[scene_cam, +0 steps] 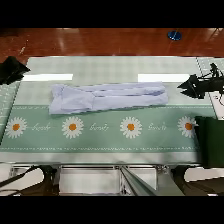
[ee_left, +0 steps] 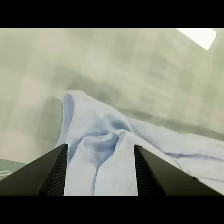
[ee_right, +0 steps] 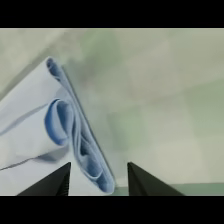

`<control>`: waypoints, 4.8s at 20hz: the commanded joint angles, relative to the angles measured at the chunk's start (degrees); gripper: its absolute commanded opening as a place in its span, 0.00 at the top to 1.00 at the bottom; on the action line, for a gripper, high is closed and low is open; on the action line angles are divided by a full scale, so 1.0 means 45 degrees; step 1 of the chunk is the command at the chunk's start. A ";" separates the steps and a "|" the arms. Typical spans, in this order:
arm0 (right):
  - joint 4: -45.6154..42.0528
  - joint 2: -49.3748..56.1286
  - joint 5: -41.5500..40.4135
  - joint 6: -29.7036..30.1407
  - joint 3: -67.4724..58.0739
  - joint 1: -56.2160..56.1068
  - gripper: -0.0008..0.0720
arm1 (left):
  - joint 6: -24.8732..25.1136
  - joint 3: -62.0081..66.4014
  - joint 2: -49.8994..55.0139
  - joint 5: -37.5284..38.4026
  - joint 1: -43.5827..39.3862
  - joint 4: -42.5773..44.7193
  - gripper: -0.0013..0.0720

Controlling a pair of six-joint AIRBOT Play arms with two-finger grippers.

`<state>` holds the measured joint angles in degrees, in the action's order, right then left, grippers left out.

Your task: Fold the shirts.

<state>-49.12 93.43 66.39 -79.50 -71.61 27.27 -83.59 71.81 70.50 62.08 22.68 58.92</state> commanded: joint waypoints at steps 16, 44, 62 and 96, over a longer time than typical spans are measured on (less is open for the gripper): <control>0.2234 0.1865 -0.0549 0.1219 0.0622 -0.3206 0.97 | 0.0097 -0.4080 -0.2890 -0.2331 -0.3089 -0.0452 0.30; -0.0627 -1.2342 0.2385 -0.0670 0.3099 -0.3094 0.97 | -0.2293 0.7179 1.0326 -0.1360 -1.6398 -0.4629 0.96; 0.2225 -0.7844 -0.2482 -0.0316 0.2696 -0.9000 0.97 | -0.1520 0.2642 -0.1418 0.1690 -0.5629 0.2783 0.96; 0.4333 -0.6523 -0.4702 -0.0418 1.0433 -0.4920 0.42 | -0.1433 -0.4279 -0.6523 -0.0801 -0.4677 0.1316 0.96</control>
<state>-45.74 56.23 49.25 -91.02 -27.31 7.14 -90.02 52.58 40.80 58.85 1.61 64.88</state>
